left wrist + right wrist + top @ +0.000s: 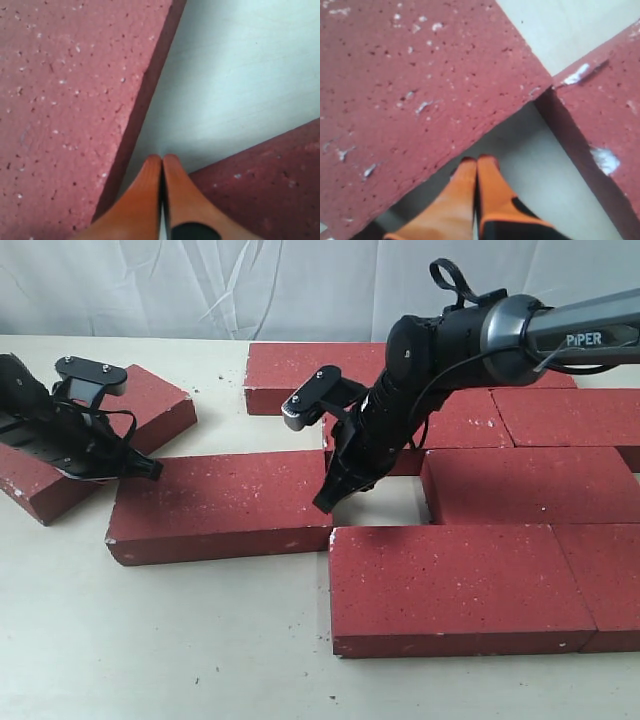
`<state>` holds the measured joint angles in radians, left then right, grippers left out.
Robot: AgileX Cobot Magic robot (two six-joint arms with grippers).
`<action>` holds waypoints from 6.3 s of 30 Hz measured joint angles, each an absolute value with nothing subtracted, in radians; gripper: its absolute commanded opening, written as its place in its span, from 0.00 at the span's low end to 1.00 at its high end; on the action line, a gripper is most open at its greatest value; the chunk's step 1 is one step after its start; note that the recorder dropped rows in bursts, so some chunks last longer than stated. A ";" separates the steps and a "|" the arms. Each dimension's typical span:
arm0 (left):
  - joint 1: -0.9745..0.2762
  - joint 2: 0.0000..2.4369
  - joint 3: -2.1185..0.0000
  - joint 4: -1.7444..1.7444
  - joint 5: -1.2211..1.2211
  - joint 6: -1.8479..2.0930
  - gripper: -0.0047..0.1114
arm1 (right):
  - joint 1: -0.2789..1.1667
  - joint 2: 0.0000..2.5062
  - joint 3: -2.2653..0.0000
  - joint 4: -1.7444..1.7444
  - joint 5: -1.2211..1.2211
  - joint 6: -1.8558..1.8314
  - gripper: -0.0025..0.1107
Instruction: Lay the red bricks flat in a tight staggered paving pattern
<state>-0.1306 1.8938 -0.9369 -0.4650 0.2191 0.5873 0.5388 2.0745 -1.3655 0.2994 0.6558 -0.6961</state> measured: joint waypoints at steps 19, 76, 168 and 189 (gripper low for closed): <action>-0.131 1.894 -0.937 -0.458 0.213 0.589 0.04 | 0.562 2.058 -1.365 0.251 0.653 -0.681 0.01; -0.148 1.876 -0.942 -0.317 0.309 0.477 0.04 | 0.562 2.042 -1.386 0.282 0.779 -0.680 0.01; -0.140 1.876 -0.942 -0.309 0.271 0.480 0.04 | 0.641 2.030 -1.388 -0.168 0.707 -0.282 0.01; -0.140 1.876 -0.942 -0.316 0.252 0.482 0.04 | 0.609 2.352 -1.934 -0.091 0.839 -0.228 0.01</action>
<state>-0.1401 1.8760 -0.9425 -0.3161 0.2520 0.4820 0.6091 2.3521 -1.9341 -0.0908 0.8394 -0.2285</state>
